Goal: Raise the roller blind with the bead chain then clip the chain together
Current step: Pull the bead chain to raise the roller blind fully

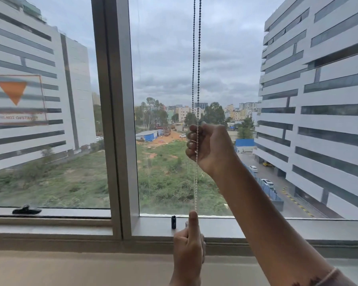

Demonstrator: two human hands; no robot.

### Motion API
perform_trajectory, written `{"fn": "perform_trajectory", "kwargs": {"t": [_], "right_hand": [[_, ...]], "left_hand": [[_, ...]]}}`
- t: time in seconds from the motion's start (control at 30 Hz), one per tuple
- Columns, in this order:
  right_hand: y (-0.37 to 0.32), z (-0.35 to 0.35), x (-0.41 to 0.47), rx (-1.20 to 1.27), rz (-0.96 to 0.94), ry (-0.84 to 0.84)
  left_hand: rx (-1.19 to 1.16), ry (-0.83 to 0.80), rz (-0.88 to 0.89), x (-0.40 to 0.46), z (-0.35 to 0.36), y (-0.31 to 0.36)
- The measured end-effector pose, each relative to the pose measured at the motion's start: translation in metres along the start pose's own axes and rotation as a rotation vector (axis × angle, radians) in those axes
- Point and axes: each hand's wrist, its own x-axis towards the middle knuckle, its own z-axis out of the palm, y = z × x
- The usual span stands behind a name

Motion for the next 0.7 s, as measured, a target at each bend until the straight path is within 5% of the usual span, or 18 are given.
{"fn": "perform_trajectory", "kwargs": {"t": [0.53,0.7], "right_hand": [[0.027,-0.009,-0.002,-0.036,-0.129,0.149],[0.044,-0.016,-0.011,-0.042,-0.186,0.142]], "left_hand": [[0.274,0.004,-0.015,-0.015,-0.028,-0.052],[0.041,-0.154,-0.220,0.004,-0.035,-0.049]]}}
